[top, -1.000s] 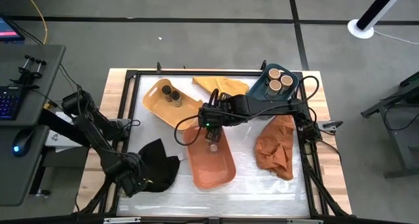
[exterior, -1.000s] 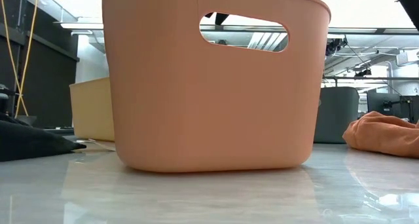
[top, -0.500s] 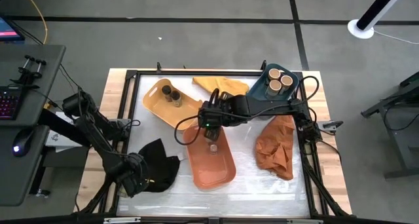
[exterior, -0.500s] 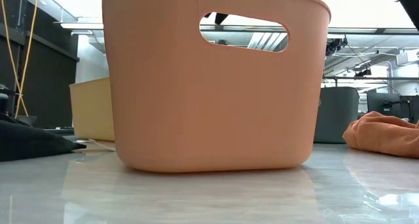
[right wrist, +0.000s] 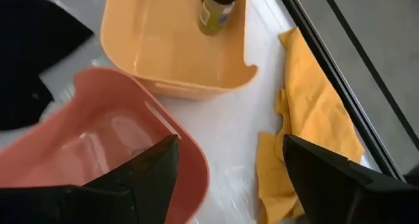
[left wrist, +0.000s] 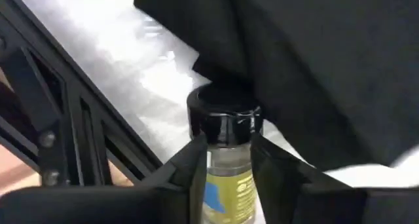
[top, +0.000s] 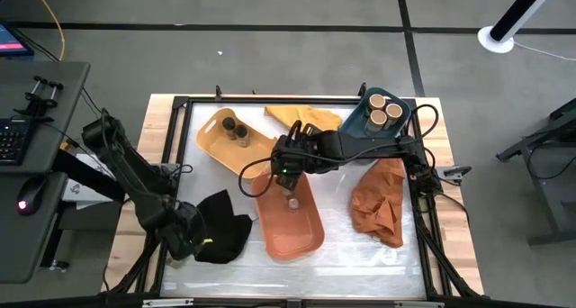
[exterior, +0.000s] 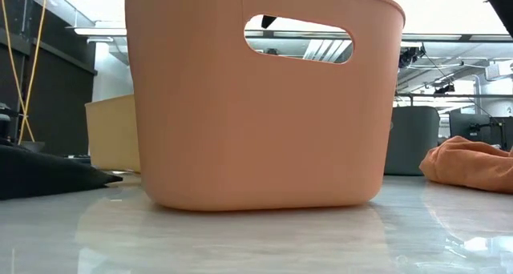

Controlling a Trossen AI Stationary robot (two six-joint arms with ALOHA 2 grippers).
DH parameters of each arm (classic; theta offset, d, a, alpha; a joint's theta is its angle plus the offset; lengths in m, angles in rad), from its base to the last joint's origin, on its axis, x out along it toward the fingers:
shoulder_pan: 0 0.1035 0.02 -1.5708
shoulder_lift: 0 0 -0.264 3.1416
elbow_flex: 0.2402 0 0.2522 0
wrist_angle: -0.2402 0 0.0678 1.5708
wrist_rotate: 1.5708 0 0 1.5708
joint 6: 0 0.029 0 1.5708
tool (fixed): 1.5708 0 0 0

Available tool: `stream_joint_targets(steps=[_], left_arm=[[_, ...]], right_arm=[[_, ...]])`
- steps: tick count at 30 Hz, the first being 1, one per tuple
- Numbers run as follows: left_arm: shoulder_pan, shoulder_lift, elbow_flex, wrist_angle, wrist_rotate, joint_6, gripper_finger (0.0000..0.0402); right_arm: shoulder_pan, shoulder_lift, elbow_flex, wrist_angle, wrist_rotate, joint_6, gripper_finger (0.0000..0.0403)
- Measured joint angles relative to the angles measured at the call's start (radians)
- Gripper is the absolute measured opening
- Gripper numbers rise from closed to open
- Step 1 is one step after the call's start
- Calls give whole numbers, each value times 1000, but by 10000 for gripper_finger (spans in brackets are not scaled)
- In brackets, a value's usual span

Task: Sort spices by type
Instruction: Put the black seasoning bottle into the yellow bin, then put the green seasoning bottle into the yellow bin

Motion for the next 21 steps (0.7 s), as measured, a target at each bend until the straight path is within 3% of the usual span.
stream_joint_targets(steps=[7, 10, 15, 21], left_arm=[[23, -234, 2, -42, -190, 56, 27], [27, -307, 2, -89, -209, 59, 2], [10, -328, 2, -143, -214, 57, 28], [-35, -213, 2, -86, -212, 76, 99]], right_arm=[[6, 0, 3, 101, -72, -72, 268], [6, 0, 3, 100, -75, -70, 268], [-9, 0, 2, 97, -73, -63, 268], [-15, 0, 2, 95, -75, -72, 268]])
